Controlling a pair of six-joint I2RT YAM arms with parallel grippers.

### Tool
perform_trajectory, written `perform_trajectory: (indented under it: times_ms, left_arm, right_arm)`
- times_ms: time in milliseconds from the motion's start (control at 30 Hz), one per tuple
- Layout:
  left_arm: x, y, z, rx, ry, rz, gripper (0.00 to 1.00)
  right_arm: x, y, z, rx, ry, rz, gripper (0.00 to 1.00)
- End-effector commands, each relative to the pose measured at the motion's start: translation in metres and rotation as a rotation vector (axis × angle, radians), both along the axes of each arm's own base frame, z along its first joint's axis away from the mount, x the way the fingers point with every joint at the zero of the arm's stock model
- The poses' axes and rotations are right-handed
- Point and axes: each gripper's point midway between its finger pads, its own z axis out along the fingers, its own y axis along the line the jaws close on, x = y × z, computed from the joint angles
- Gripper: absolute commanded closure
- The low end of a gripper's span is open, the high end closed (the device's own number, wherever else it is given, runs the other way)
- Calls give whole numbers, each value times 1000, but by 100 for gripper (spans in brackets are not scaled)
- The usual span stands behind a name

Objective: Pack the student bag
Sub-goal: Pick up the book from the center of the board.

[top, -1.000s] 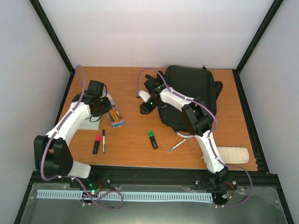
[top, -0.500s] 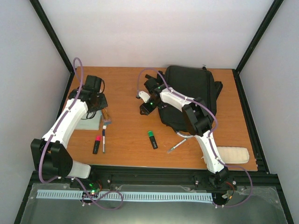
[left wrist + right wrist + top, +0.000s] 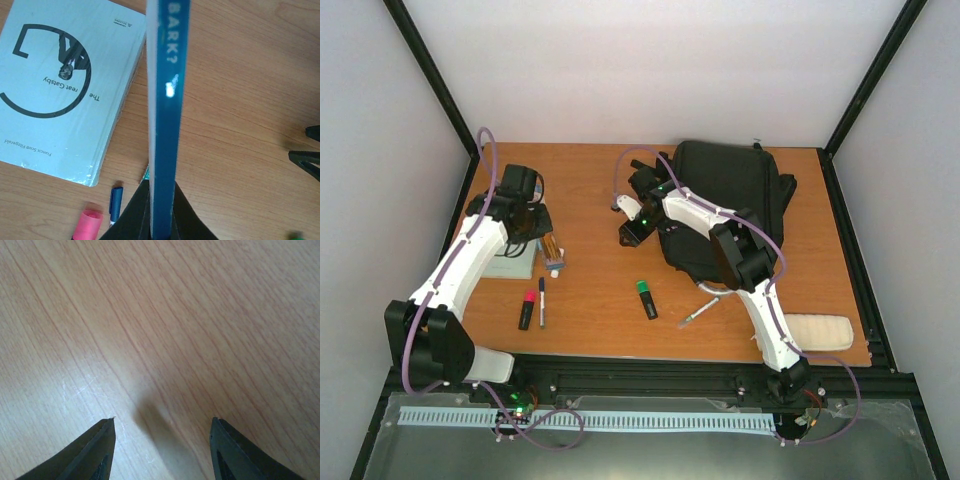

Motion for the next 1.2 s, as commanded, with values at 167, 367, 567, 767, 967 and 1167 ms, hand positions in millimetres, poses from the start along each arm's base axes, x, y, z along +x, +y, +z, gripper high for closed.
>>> perform_trajectory:
  times_ms: [167, 367, 567, 767, 967, 1167]
  left_arm:
    - [8, -15, 26, -67, -104, -60, 99]
    - [6, -18, 61, -110, -208, -65, 99]
    - [3, -12, 84, -82, -261, -59, 99]
    - [6, -36, 99, -181, -330, -175, 99]
    - [-8, -92, 131, -450, -470, -423, 99]
    - [-25, -126, 158, -664, -577, -584, 99]
  right_arm:
    - [-17, 0, -3, -15, 44, 21, 47]
    - [-22, 11, 1, 26, 55, 49, 47]
    - [-27, 20, 16, 41, 39, 74, 47]
    - [-18, 11, 85, 83, -81, 75, 47]
    - [-11, -42, 191, 269, -133, -18, 37]
    - [-19, -123, 252, 419, -193, -160, 21]
